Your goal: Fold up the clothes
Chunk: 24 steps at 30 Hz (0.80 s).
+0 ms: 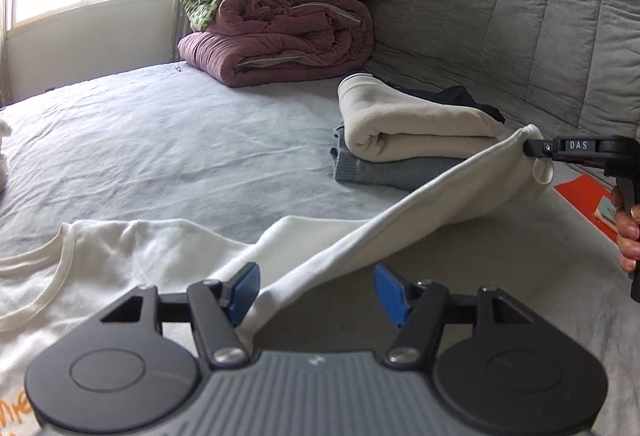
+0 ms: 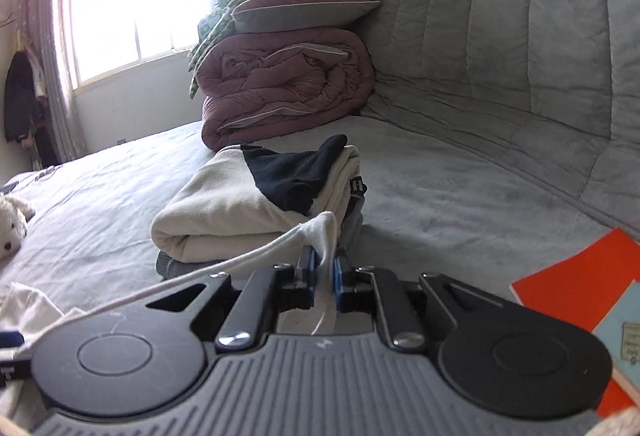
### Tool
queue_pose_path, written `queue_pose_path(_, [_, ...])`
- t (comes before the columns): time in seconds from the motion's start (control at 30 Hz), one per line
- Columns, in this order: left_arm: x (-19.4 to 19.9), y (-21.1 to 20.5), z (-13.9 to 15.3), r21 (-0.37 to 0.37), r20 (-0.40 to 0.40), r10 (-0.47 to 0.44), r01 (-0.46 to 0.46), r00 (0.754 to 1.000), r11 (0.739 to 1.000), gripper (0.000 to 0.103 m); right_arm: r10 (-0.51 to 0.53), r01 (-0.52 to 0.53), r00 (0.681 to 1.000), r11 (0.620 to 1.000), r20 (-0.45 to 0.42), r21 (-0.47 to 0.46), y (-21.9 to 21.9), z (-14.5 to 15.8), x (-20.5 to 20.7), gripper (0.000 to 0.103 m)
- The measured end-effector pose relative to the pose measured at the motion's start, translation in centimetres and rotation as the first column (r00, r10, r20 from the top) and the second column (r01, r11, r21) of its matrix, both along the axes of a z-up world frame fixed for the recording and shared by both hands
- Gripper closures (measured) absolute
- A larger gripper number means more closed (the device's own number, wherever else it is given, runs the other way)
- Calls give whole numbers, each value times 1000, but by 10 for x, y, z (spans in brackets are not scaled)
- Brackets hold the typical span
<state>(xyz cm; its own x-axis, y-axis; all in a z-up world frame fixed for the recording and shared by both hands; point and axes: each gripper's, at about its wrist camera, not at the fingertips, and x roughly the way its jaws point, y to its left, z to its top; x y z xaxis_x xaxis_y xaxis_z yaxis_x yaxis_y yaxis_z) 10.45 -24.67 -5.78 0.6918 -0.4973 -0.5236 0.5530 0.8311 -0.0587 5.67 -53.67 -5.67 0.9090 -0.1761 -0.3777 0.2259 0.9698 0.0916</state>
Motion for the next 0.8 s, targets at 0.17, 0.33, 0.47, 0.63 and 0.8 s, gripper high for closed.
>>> queue_pose_path(0.17, [0, -13, 1, 37, 13, -113, 112, 994, 993, 38, 111, -121, 992, 964, -56, -235, 13, -16, -22, 91])
queue_pose_path(0.33, [2, -24, -3, 107, 5, -201, 200, 979, 974, 38, 145, -197, 977, 892, -156, -406, 20, -38, -48, 92])
queue_pose_path(0.47, [4, -26, -11, 155, -60, -257, 263, 965, 952, 39, 154, -234, 964, 880, -217, -414, 16, -43, -64, 93])
queue_pose_path(0.63, [-6, -21, -20, 180, -87, -298, 309, 951, 934, 39, 149, -236, 956, 901, -253, -363, 2, -40, -87, 93])
queue_pose_path(0.8, [-9, -12, -28, 113, -88, -262, 271, 961, 956, 38, 147, -164, 965, 985, -216, -61, -30, -29, -94, 87])
